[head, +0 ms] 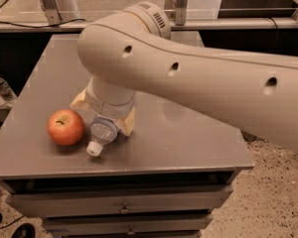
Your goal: Move blue plastic bottle near apple
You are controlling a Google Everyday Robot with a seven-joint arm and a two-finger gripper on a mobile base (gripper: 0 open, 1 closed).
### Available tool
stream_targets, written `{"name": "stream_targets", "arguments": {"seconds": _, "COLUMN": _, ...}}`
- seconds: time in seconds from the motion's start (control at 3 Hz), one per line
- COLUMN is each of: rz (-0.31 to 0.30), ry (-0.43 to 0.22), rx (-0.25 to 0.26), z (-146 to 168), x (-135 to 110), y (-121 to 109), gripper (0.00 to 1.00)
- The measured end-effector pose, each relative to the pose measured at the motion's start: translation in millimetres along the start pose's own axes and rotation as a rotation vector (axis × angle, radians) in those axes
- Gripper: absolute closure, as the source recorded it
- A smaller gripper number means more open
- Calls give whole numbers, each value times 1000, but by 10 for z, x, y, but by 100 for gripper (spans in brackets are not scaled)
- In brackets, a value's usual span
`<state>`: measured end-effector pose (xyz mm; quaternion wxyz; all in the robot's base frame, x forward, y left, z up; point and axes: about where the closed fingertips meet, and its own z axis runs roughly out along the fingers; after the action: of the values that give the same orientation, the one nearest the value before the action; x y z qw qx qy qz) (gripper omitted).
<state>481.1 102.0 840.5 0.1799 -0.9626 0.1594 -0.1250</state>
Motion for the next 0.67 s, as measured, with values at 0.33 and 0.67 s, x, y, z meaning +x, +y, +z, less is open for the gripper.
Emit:
{"name": "stream_targets", "arguments": {"seconds": 0.33, "rz": -18, "ry": 29, "rx": -31, "z": 21, "x": 68, "y": -45, "gripper": 0}}
{"name": "stream_targets", "arguments": {"seconds": 0.67, "rz": -30, "ry": 57, "rx": -57, "z": 20, "x": 141, "y": -54, "gripper": 0}}
